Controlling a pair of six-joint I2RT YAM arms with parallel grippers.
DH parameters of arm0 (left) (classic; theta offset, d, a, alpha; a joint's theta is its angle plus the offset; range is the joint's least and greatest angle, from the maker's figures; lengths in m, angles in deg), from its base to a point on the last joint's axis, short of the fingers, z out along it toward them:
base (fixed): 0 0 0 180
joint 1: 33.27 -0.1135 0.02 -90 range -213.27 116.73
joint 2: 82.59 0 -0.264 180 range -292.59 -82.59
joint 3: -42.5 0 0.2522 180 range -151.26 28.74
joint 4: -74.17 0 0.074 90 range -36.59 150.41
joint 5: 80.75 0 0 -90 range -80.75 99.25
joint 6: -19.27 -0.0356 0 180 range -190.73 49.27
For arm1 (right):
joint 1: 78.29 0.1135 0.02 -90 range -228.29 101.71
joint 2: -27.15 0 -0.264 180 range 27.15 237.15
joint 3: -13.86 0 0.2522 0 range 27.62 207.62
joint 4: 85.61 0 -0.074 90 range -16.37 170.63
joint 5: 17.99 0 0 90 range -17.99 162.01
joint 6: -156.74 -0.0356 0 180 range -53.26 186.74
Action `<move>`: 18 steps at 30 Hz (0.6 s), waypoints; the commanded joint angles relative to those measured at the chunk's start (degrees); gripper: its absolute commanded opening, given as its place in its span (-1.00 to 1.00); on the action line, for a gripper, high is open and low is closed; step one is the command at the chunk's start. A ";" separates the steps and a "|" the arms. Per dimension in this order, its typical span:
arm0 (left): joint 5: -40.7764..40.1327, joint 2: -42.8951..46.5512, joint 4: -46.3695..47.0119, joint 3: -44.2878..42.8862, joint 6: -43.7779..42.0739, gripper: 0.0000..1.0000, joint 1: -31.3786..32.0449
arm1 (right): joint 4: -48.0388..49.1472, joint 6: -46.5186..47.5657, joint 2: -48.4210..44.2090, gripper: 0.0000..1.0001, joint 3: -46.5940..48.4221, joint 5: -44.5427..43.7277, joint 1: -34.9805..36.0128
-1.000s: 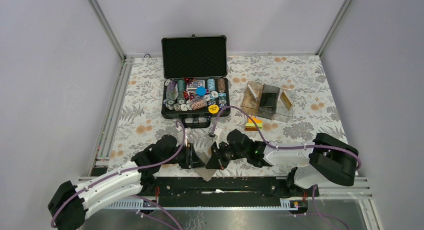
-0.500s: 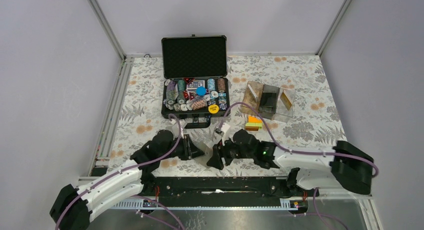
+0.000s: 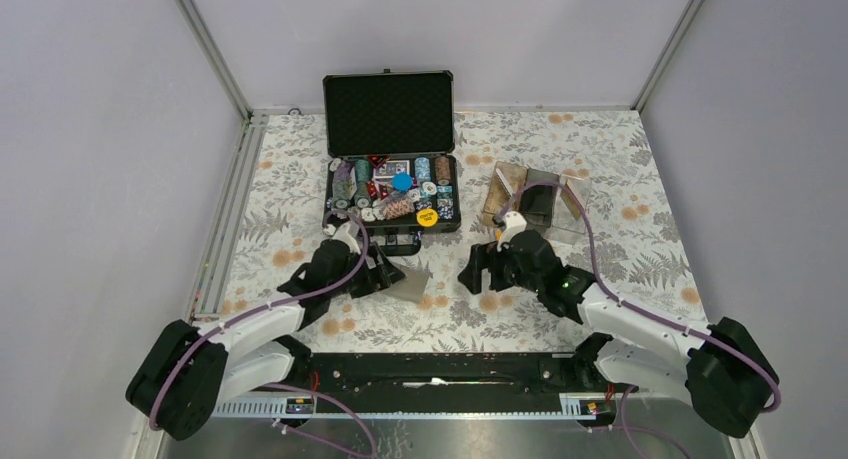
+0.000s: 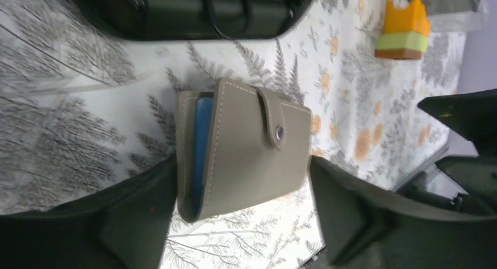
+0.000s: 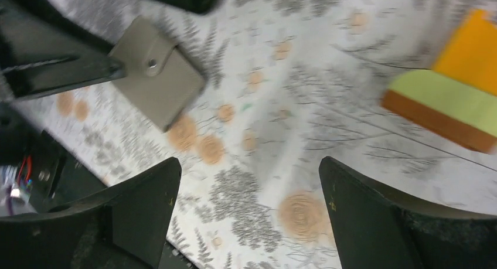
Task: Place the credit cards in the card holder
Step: Place the card holder at the center of the board, then reset both arms
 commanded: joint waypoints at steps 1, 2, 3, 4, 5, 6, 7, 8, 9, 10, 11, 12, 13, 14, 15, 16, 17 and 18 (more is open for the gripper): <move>-3.35 1.70 1.86 -0.59 -1.32 0.89 -5.56 | -5.54 -1.98 -0.97 0.91 1.16 -2.55 -7.56; -3.52 3.61 0.62 -0.46 -1.32 0.97 -7.17 | -7.86 -2.27 -1.22 0.93 1.61 -3.37 -9.57; -3.92 5.81 -1.29 -0.62 -1.36 0.97 -8.82 | -9.89 -2.80 -1.60 0.94 2.05 -5.57 -11.86; -4.64 8.21 -4.12 -1.03 -1.63 0.97 -10.56 | -11.71 -3.07 -2.06 0.96 2.41 -7.23 -13.96; -5.57 10.91 -7.20 -2.28 -2.05 0.98 -12.39 | -13.83 -3.12 -2.85 0.99 2.73 -8.75 -16.17; -6.98 13.63 -11.72 -3.69 -2.62 0.97 -14.10 | -15.44 -3.19 -3.53 0.99 3.17 -10.69 -17.90; -8.36 16.15 -15.94 -5.32 -3.39 0.97 -15.62 | -16.93 -3.13 -4.54 0.99 3.73 -13.84 -19.10; -9.76 18.64 -20.02 -7.43 -4.18 0.97 -17.12 | -18.48 -2.90 -5.57 0.99 4.57 -16.77 -19.86; -10.97 20.83 -24.06 -9.74 -5.42 0.97 -18.44 | -20.11 -2.79 -6.84 0.99 5.41 -20.17 -20.11; -11.50 22.92 -27.45 -12.08 -6.53 0.97 -19.76 | -21.50 -2.99 -8.25 0.99 6.40 -24.28 -20.17; -11.58 25.11 -31.49 -14.68 -7.76 0.97 -21.49 | -23.21 -3.98 -9.86 0.99 7.13 -29.11 -20.18; -11.56 26.43 -33.97 -17.01 -8.79 0.97 -22.23 | -23.95 -4.62 -11.78 0.99 7.61 -33.01 -20.18; -11.58 27.61 -35.78 -19.54 -10.06 0.97 -23.17 | -23.98 -4.29 -13.78 0.99 7.88 -35.51 -20.16; -12.91 28.33 -38.14 -21.95 -11.72 0.97 -23.50 | -23.44 -3.25 -16.74 0.99 7.98 -37.21 -20.16; -14.69 28.71 -40.73 -25.10 -13.15 0.97 -23.58 | -22.49 -1.34 -19.03 0.99 7.84 -38.05 -20.18; -17.04 29.14 -43.27 -27.94 -14.93 0.97 -23.59 | -21.38 0.73 -21.10 0.99 7.69 -38.47 -20.18; -19.64 29.59 -45.06 -29.98 -16.76 0.97 -23.59 | -20.15 2.15 -23.22 0.99 7.28 -38.66 -20.18; -22.11 30.23 -46.06 -31.45 -18.75 0.97 -23.59 | -19.00 3.60 -25.04 0.99 6.98 -38.68 -20.18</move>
